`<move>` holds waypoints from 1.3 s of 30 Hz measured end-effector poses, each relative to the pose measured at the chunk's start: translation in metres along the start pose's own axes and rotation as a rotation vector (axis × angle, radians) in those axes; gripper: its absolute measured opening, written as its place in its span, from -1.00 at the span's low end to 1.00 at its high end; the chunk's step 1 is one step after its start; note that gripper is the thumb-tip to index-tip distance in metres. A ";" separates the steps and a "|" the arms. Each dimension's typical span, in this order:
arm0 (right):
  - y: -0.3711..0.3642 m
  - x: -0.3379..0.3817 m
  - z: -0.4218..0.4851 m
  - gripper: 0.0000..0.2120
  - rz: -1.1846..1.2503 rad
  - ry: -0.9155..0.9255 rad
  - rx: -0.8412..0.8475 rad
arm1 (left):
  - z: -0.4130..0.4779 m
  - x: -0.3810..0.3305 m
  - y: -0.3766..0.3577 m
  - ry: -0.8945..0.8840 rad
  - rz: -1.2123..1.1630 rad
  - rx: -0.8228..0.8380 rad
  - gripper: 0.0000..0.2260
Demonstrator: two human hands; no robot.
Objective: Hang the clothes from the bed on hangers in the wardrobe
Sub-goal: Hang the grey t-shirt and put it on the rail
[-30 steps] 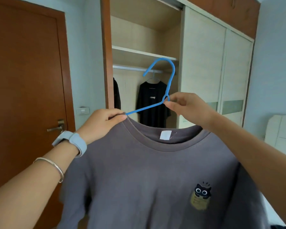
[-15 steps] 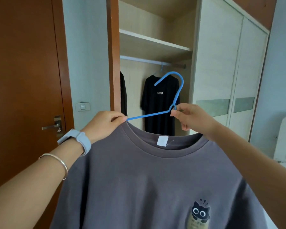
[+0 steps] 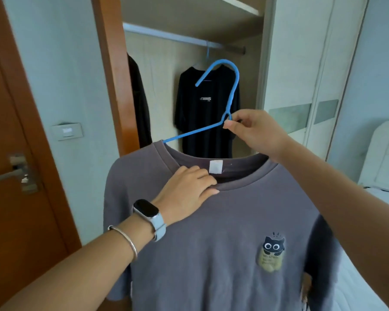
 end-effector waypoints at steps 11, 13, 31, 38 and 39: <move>-0.035 -0.065 0.074 -0.71 -0.388 -0.191 -0.180 | 0.025 0.026 -0.065 -0.343 -0.379 -0.108 -0.77; -0.036 -0.071 0.082 -0.70 -0.419 -0.207 -0.169 | 0.034 0.043 -0.072 -0.363 -0.502 -0.054 -0.76; 0.012 -0.107 0.142 -0.81 -0.351 -0.180 -0.338 | 0.218 0.200 -0.108 0.203 -0.358 -0.123 -0.52; 0.009 -0.162 0.213 -0.78 -0.298 -0.147 -0.226 | 0.281 0.218 -0.130 0.170 -0.378 -0.362 -0.50; 0.012 -0.172 0.223 -0.78 -0.294 -0.138 -0.174 | 0.289 0.225 -0.138 0.181 -0.400 -0.380 -0.49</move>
Point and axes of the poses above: each hand's wrist, its own z-axis towards the middle knuckle, its own y-axis out of the back of the hand, x = y × z, the point moved 7 cm from there along z, towards the middle knuckle, and after that the axes turned 3 degrees about -x, right-handed, at the moved point
